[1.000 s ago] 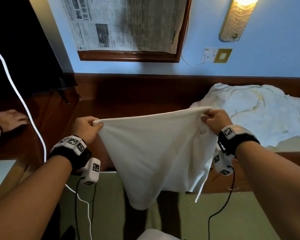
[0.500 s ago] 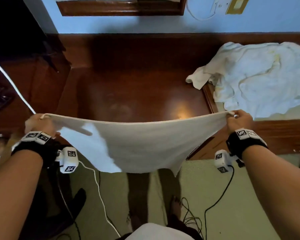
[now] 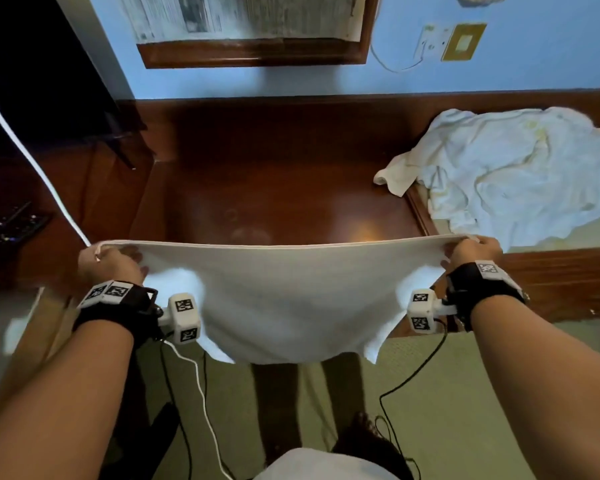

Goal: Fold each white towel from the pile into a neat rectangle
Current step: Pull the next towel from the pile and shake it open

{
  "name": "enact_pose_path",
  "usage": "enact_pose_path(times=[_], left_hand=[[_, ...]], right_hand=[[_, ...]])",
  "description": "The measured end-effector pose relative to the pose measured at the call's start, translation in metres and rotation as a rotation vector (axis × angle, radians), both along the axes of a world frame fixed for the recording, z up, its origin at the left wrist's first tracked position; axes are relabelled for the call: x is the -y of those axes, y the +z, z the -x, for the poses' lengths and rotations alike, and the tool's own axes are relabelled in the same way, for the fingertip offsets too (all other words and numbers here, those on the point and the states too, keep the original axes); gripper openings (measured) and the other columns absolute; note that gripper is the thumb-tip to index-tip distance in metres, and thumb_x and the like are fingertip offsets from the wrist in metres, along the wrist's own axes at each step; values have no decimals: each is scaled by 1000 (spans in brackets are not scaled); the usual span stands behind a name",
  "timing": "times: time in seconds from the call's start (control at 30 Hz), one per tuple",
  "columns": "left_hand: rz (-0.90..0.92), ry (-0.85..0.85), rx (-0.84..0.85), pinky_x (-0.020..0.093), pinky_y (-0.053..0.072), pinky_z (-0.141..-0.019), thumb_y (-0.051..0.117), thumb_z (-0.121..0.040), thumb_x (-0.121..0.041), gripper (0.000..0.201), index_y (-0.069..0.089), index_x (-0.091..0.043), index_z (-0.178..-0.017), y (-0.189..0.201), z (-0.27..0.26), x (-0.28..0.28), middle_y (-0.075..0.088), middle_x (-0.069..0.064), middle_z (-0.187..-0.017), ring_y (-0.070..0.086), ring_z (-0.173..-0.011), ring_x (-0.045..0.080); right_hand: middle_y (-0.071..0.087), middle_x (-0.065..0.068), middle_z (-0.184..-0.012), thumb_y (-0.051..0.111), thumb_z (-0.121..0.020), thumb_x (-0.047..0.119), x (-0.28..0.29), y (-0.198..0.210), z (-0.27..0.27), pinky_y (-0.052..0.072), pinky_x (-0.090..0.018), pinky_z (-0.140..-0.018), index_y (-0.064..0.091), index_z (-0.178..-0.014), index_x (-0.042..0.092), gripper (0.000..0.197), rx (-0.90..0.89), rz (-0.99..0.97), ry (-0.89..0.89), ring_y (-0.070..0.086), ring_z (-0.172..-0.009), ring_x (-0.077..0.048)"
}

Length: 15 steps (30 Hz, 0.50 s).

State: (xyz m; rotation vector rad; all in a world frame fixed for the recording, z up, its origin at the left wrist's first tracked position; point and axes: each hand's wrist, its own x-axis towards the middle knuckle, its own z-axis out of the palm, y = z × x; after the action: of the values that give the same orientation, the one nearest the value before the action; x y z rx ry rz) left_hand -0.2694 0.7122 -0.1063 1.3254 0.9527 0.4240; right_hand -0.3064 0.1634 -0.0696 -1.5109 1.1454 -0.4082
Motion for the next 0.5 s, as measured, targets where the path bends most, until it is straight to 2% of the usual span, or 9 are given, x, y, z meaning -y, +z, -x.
enact_pose_path(times=[0.03,0.1,0.17,0.23,0.3,0.37,0.4,0.47,0.5], left_hand=[[3,30,57,31,57,-52,29,-91,-25,48,55,-8,-127,12,2,12,71,11,-102,71,-77,19],[-24,41,128,33,58,-57,29,-89,-20,42,53,-12,-123,30,-6,19,72,11,-94,73,-74,18],[-9,77,174,33,59,-59,31,-90,-25,44,55,-15,-125,41,-23,20,73,6,-95,75,-80,15],[76,90,219,33,59,-62,31,-84,-40,55,58,-20,-127,35,-55,7,73,2,-108,74,-94,15],[132,109,236,32,60,-63,30,-84,-45,55,57,-22,-126,37,-86,5,71,2,-116,73,-94,12],[126,129,238,32,62,-66,30,-97,-35,36,53,-21,-120,58,-112,24,69,2,-110,72,-86,11],[114,132,224,31,62,-71,29,-103,-32,26,49,-23,-117,66,-124,33,65,-2,-108,70,-85,10],[111,132,210,28,61,-78,29,-108,-38,17,41,-29,-116,71,-162,41,58,-10,-107,63,-84,5],[129,135,226,27,61,-76,31,-107,-40,16,40,-31,-117,74,-181,39,57,-11,-108,63,-83,3]], right_hand=[[67,-13,-94,41,-87,19,1,1,-5,61,-50,-73,57,-108,21,26,29,2,-27,68,-75,-28],[66,-12,-94,40,-84,21,-2,14,-19,60,-52,-72,57,-101,24,25,81,24,-84,68,-76,-31],[61,-11,-94,42,-93,15,-7,35,-36,60,-52,-71,61,-108,18,24,139,-2,-105,62,-79,-32],[58,-10,-99,42,-99,11,-5,48,-62,59,-41,-64,60,-118,12,26,203,-48,-112,59,-89,-31],[60,-10,-106,42,-101,10,-5,57,-92,56,-29,-54,58,-121,9,26,243,-71,-100,61,-96,-28],[65,-15,-111,39,-100,9,-3,59,-128,58,-35,-56,58,-120,8,28,314,-111,-93,67,-98,-29],[66,-18,-113,38,-99,10,-3,59,-147,60,-38,-60,59,-119,9,29,348,-131,-102,68,-98,-30],[67,-19,-112,40,-97,9,2,54,-191,62,-42,-66,60,-117,10,28,372,-145,-106,69,-95,-31],[67,-18,-110,43,-96,8,4,54,-209,62,-40,-65,60,-117,10,28,383,-160,-88,70,-92,-29]])
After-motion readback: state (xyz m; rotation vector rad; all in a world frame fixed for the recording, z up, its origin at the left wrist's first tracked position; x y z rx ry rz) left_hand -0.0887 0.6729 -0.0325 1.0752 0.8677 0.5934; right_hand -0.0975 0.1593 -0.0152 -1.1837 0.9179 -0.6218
